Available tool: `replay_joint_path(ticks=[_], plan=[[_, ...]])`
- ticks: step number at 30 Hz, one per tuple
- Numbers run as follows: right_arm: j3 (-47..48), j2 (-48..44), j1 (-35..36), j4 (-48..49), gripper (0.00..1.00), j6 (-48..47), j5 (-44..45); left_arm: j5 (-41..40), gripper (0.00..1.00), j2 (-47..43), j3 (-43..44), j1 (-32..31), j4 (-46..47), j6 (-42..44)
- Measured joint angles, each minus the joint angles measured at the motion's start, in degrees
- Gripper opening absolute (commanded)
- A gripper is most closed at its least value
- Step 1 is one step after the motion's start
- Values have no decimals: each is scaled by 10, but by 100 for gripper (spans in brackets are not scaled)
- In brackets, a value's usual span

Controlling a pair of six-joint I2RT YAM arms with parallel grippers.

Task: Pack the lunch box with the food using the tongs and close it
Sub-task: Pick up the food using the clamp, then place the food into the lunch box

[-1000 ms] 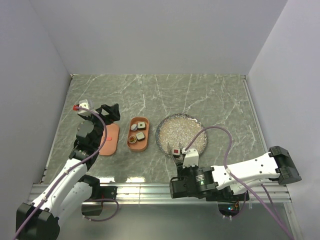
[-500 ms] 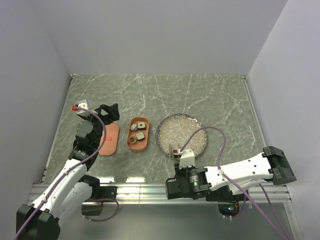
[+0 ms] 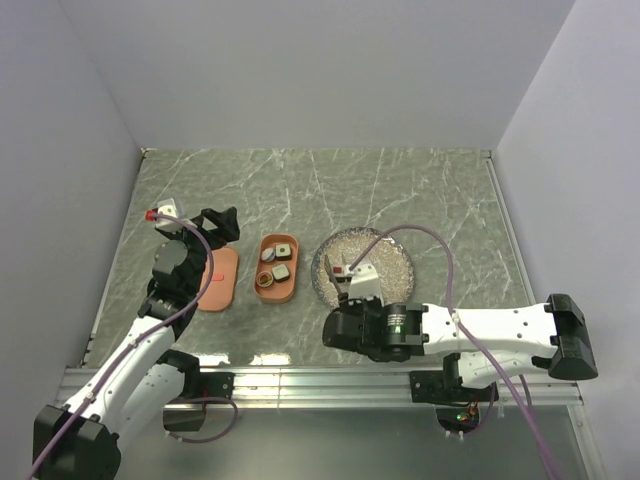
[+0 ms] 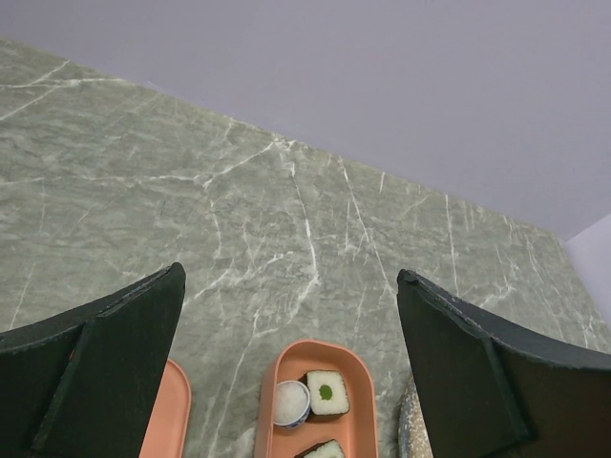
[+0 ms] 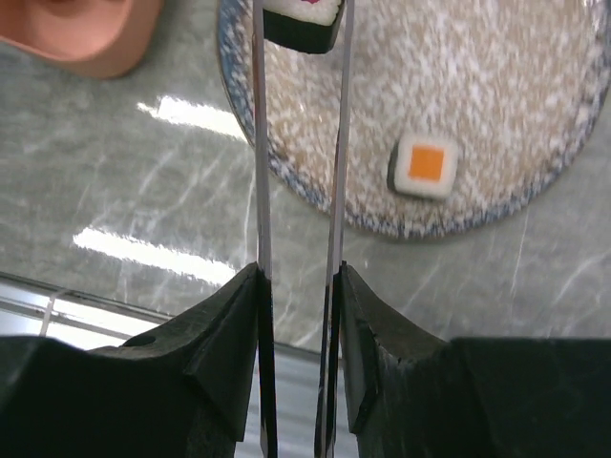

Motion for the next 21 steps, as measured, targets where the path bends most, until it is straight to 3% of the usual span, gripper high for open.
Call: replay_joint_path(ticks=[10, 21], plan=[[50, 20, -31, 139, 33, -195, -33, 0, 99, 16, 0, 1, 0, 0], [66, 104, -30, 207, 31, -259, -104, 0, 99, 17, 0, 1, 0, 0]])
